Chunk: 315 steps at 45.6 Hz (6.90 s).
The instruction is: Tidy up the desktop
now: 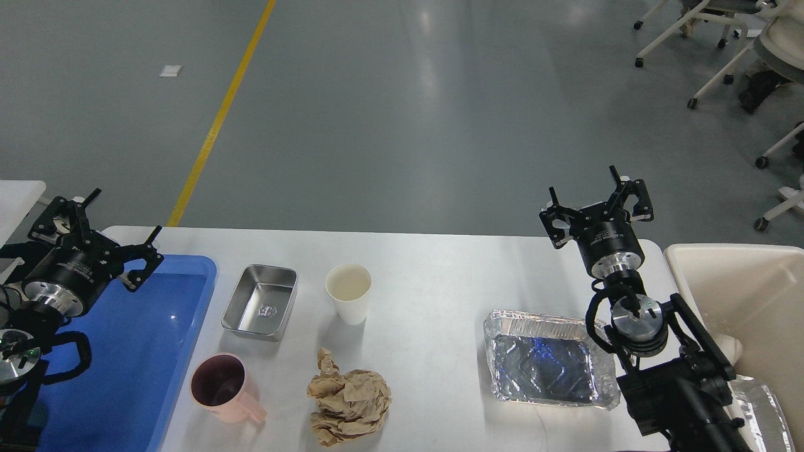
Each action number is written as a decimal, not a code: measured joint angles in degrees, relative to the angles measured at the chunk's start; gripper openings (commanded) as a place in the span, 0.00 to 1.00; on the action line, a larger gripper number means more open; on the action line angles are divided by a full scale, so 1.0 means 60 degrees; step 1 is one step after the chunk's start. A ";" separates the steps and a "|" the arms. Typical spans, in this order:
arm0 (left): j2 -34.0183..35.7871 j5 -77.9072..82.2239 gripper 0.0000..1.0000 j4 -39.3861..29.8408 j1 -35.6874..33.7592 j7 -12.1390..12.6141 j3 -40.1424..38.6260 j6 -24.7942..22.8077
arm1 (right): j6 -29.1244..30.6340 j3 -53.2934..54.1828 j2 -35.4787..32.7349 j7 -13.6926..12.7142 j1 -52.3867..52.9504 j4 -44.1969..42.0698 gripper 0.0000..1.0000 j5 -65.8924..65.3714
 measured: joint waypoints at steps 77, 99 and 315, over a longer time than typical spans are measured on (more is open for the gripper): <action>0.7524 1.1682 0.97 -0.5065 0.4742 -0.1282 0.3625 0.0773 | 0.0058 0.0006 -0.0914 0.0194 -0.0173 0.0070 1.00 -0.0073; 0.7409 1.1628 0.98 -0.5068 0.4946 -0.1447 0.3675 0.0609 | 0.0058 -0.0001 -0.1063 0.0208 -0.0240 0.0055 1.00 -0.0074; 0.6724 1.2297 0.97 -0.1807 0.3996 -0.3154 0.3131 -0.2530 | 0.0031 -0.0036 -0.1078 0.0341 -0.0009 0.0080 1.00 -0.0066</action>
